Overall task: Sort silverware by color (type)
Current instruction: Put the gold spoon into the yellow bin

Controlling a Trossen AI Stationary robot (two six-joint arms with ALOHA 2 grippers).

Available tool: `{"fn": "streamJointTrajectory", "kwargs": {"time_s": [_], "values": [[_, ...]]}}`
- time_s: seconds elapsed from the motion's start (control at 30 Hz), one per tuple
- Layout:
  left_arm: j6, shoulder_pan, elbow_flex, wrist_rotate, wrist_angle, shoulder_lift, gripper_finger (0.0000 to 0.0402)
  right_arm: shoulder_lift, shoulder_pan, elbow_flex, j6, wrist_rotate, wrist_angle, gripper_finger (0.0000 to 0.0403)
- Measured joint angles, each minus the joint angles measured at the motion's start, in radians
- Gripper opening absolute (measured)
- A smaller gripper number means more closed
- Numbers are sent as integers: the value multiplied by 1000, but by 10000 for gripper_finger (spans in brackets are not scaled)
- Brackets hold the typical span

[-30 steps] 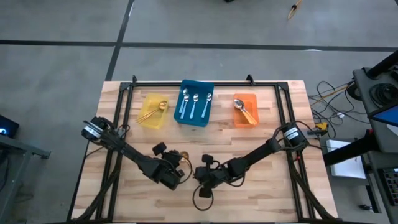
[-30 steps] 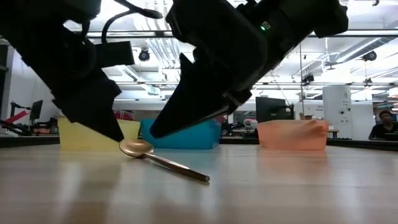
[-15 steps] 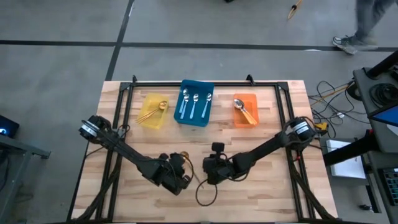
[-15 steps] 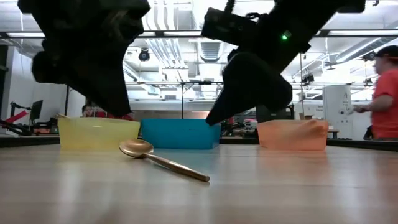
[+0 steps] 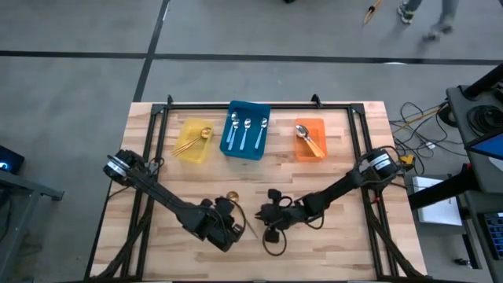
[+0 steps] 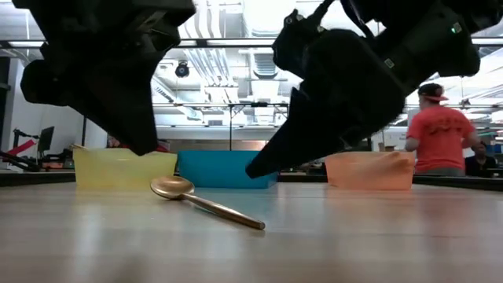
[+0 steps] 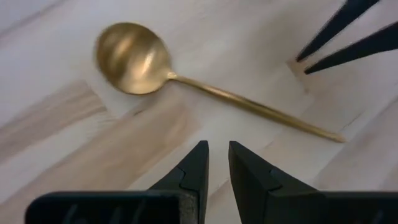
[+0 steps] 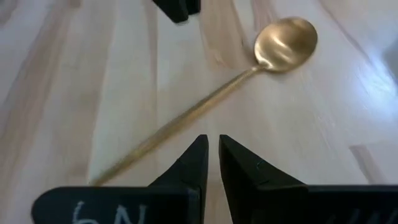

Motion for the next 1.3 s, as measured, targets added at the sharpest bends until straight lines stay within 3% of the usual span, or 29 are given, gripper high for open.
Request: {"fn": "streamJointTrajectory", "kwargs": {"time_s": [0.6, 0.9, 1.03, 1.3], "values": [[73, -113, 84, -105, -186, -26, 45, 194, 26, 268, 40, 9, -134, 31], [71, -119, 86, -105, -184, -27, 45, 355, 4, 550, -71, 5, -154, 31], [56, -121, 85, -91, -186, -28, 45, 371, 0, 630, -115, 26, -244, 31], [-114, -122, 80, -70, -218, -29, 45, 310, 2, 636, -148, 117, -523, 31]]}}
